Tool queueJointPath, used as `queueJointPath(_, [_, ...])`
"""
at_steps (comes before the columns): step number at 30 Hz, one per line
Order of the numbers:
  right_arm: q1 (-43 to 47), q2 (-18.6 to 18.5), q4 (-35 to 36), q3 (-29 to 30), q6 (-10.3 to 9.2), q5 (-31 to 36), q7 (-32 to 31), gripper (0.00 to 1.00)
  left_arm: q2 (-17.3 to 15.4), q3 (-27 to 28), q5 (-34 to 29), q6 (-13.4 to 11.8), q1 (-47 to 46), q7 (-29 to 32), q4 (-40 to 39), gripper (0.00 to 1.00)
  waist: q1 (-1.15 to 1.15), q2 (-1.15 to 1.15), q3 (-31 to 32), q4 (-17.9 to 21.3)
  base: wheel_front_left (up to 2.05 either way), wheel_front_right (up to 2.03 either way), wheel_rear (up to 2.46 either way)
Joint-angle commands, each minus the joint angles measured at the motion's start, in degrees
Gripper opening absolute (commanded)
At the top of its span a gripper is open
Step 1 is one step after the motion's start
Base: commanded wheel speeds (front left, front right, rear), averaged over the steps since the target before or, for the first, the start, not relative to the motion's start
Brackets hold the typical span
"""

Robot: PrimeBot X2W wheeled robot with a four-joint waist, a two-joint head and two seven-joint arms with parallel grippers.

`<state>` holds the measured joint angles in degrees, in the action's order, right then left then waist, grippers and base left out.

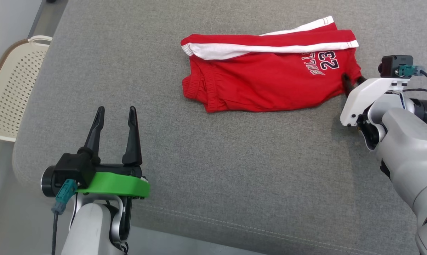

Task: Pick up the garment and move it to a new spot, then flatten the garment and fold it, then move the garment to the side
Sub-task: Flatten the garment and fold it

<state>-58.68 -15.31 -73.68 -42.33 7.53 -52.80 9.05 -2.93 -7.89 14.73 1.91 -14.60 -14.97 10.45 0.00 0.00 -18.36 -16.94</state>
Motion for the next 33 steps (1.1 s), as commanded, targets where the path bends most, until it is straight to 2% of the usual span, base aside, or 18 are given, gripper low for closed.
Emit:
queueJointPath(1, [1.23, 0.00, -0.35, -0.01, -0.10, -0.03, 0.56, 0.00, 0.01, -0.18, 0.29, -0.42, 0.56, -0.18, 0.18, 1.00, 0.00, 0.00, 0.26, 0.29, 0.00, 0.00, 0.00])
queueJointPath(7, [3.11, 1.09, 1.80, -0.46, -0.10, -1.07, 2.88, 0.00, 0.00, 0.06, -0.26, -0.20, 1.43, -0.18, 1.42, 1.00, 0.00, 0.00, 2.17, 1.60, 0.00, 0.00, 0.00])
queueJointPath(13, [8.29, 1.04, 8.10, -1.52, -0.09, -3.87, 4.42, 0.00, -0.01, 0.69, -0.88, 0.33, 3.08, -0.18, 2.68, 1.00, 0.00, 0.00, 5.67, 3.55, 0.00, 0.00, 0.00])
queueJointPath(25, [20.22, -2.12, 22.53, -4.66, -0.09, -11.89, 5.71, 0.00, -0.03, 1.97, -2.06, 1.02, 6.82, -0.18, 3.97, 1.00, 0.00, 0.00, 12.41, 8.06, 0.00, 0.00, 0.00])
queueJointPath(33, [26.38, -4.56, 29.01, -5.58, -0.09, -14.19, 6.15, 0.00, -0.04, 2.72, -2.37, 1.29, 9.03, -0.18, 4.43, 1.00, 0.00, 0.00, 14.96, 10.17, 0.00, 0.00, 0.00])
